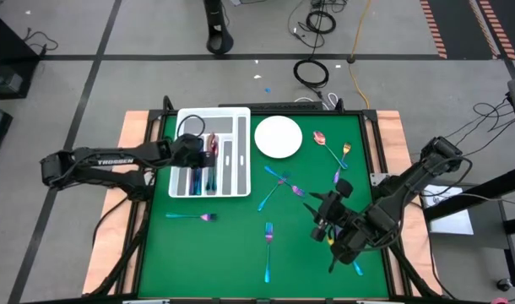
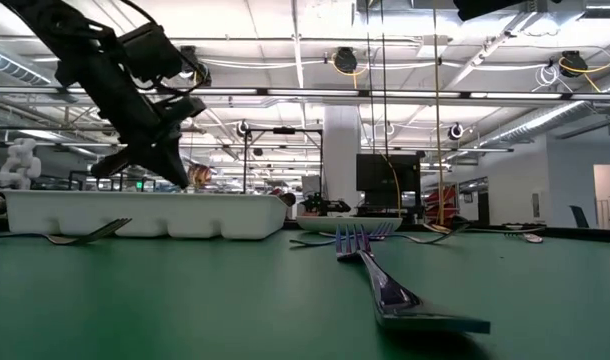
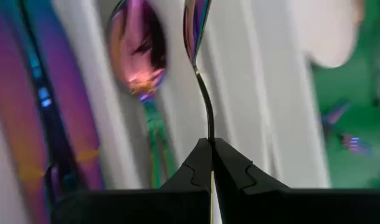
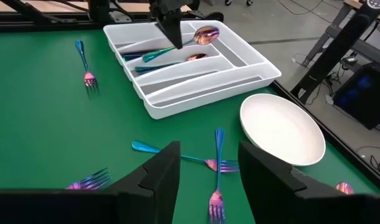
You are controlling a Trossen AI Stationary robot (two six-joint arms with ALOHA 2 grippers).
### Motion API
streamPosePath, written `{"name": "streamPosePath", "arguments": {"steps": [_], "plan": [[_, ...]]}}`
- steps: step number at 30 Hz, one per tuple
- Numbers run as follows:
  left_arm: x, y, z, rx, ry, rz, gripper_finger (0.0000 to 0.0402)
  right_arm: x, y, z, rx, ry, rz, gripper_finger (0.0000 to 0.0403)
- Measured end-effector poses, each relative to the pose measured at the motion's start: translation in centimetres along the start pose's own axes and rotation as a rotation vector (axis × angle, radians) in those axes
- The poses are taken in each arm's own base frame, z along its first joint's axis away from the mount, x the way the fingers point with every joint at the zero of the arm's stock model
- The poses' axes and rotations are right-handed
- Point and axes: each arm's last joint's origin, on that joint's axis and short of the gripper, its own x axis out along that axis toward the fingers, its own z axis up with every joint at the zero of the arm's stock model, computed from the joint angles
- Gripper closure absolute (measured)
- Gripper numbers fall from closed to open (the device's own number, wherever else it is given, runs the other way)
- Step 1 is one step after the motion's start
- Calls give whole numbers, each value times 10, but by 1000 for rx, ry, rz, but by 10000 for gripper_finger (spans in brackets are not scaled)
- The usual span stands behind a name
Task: Sort silverware
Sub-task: Put the blue spoon into the silverware tray
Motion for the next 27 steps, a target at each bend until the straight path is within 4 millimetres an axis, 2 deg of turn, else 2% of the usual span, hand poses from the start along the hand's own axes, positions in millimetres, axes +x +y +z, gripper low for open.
{"name": "streamPosePath", "arguments": {"steps": [11,27], "plan": [[25,9,1,1,63,85,400,1,2,2,-1,-6,11,252],[29,10,3,14,90,76,400,1,2,2,-4,-5,12,252]]}}
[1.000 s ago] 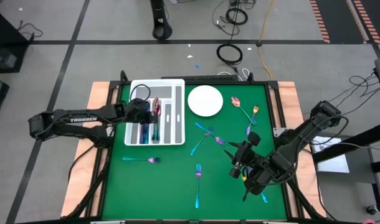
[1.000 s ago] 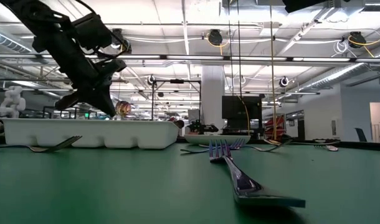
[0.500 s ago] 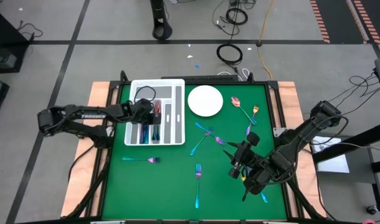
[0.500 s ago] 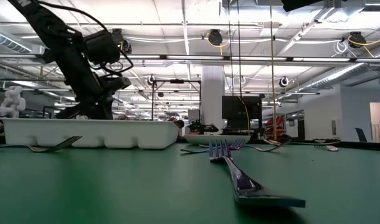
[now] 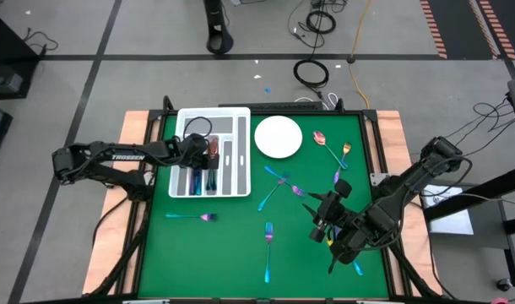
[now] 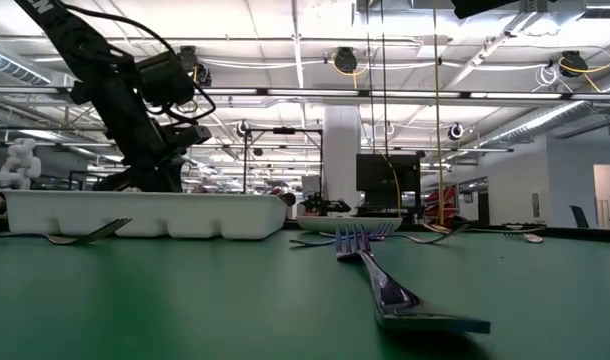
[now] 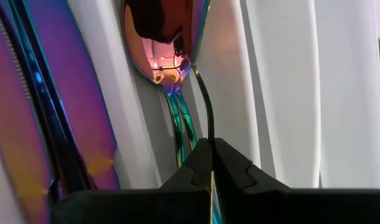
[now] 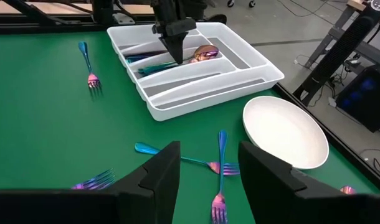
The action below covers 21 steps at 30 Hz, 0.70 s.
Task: Sort silverware
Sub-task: Put the blue spoon into the silverware tray
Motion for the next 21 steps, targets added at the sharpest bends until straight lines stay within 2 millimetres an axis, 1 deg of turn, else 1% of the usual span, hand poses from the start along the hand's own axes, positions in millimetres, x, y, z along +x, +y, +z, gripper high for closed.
{"name": "streamPosePath", "arguments": {"steps": [5,7,16,21], "plan": [[0,0,0,0,2,0,400,0,0,0,-2,0,0,252],[0,0,0,-1,4,0,392,0,0,0,-2,0,0,252],[0,0,0,1,19,-10,303,0,0,0,-2,0,0,252],[-1,1,2,29,57,-46,273,0,0,0,-2,-1,0,252]]}}
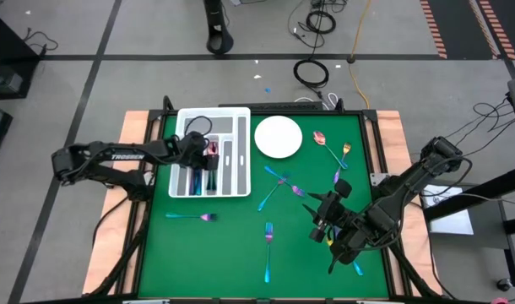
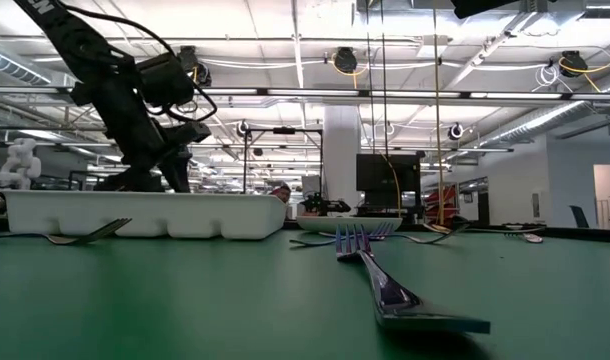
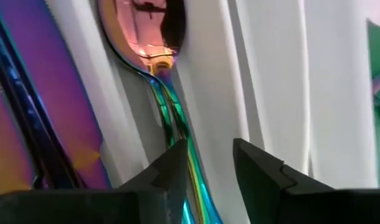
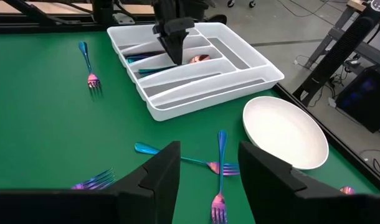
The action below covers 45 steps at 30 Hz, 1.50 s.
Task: Sort silverware
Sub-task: Put the blue spoon into the silverware tray
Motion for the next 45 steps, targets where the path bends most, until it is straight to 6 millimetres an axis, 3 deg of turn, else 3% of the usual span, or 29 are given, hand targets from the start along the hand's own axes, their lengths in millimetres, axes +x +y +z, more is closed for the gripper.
{"name": "streamPosePath", "arguments": {"steps": [6,13,17,24,31,36,45], "plan": [[-15,-10,10,40,-23,-62,267,0,0,0,0,0,0,252],[-52,-37,24,126,-126,-171,267,0,0,0,-5,0,0,252],[-71,-52,24,268,-223,-210,267,0,0,1,-70,-21,-16,252],[-78,-74,-2,590,-474,-176,267,3,-4,4,-21,-100,-92,252],[-75,-100,-42,898,-699,-358,267,29,-15,4,154,76,-84,252],[-78,-107,-55,969,-744,-415,267,56,-39,-4,165,273,-175,252],[-76,-107,-66,1119,-730,-382,267,108,-115,-13,211,621,-472,252]]}}
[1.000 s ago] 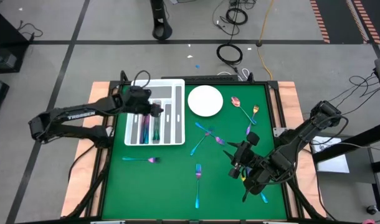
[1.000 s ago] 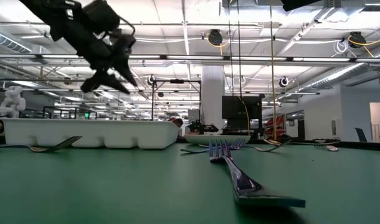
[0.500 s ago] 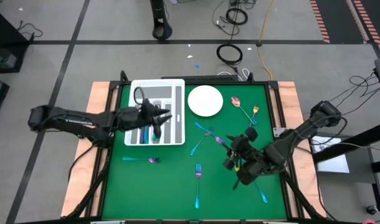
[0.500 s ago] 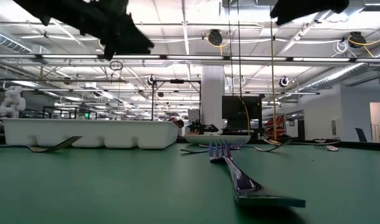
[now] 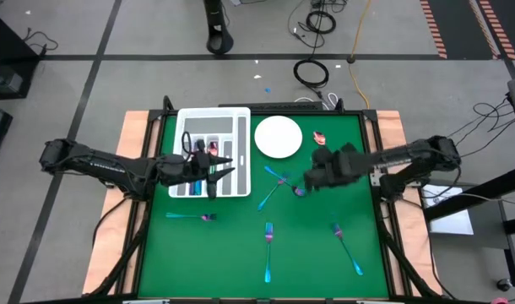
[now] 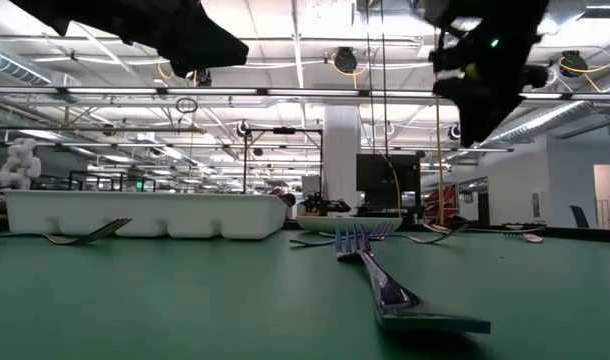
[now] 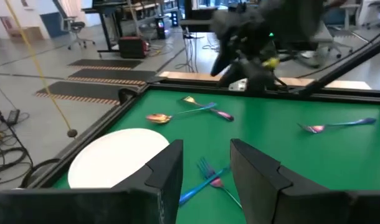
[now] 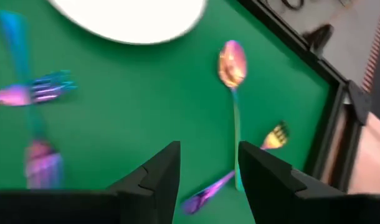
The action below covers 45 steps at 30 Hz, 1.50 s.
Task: Sort silverware
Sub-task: Put the blue spoon into the silverware tray
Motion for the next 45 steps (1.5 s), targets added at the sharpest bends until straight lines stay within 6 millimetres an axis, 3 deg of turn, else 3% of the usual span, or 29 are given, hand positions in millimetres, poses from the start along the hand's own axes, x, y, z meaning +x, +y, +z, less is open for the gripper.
{"name": "streamPosePath", "arguments": {"steps": [7,14,26,36,45], "plan": [[0,0,0,0,1,0,267,48,-38,44,-12,173,-22,252],[0,0,0,0,1,-1,267,79,-61,68,-6,191,95,252],[0,0,0,0,1,-1,267,135,-78,39,15,259,175,252],[0,0,0,-8,1,-1,267,146,-83,36,-3,225,182,252],[0,0,0,-19,2,-1,267,165,-75,31,-53,306,205,252]]}}
